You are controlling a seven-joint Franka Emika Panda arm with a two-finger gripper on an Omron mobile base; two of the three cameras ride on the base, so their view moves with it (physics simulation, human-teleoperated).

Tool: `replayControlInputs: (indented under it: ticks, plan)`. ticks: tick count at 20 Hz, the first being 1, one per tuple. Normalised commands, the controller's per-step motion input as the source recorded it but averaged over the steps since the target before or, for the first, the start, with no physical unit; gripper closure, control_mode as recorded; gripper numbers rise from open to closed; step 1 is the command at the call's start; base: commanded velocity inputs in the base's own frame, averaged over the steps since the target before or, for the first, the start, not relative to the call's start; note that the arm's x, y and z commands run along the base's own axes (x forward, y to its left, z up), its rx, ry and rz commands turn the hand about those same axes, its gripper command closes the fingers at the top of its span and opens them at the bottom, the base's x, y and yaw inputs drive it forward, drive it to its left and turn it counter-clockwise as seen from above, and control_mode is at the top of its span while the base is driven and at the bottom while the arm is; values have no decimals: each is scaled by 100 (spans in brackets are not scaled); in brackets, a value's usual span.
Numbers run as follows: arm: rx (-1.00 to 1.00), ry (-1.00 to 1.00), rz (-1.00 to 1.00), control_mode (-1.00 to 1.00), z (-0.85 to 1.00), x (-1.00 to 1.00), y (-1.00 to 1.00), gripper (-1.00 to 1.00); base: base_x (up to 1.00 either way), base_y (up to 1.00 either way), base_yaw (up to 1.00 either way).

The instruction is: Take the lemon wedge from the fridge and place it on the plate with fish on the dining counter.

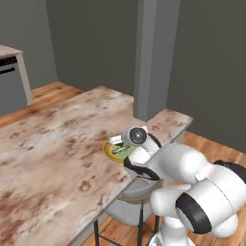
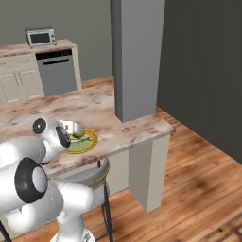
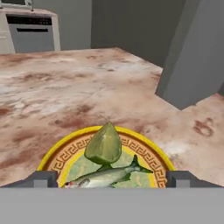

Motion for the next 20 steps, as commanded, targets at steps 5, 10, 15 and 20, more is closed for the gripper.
replayControlInputs:
  ticks: [5,10,15,20]
  plan:
    - [5,-25,-11,-100,61,-100,-22,-100,0,0,0]
    - [2,-4,-15,-100,100,-100,-13,-100,0,0,0]
    - [4,2,-12,-100,100,-100,-21,-100,0,0,0]
    - [1,6,-6,-100,95,-100,-9,-100,0,0,0]
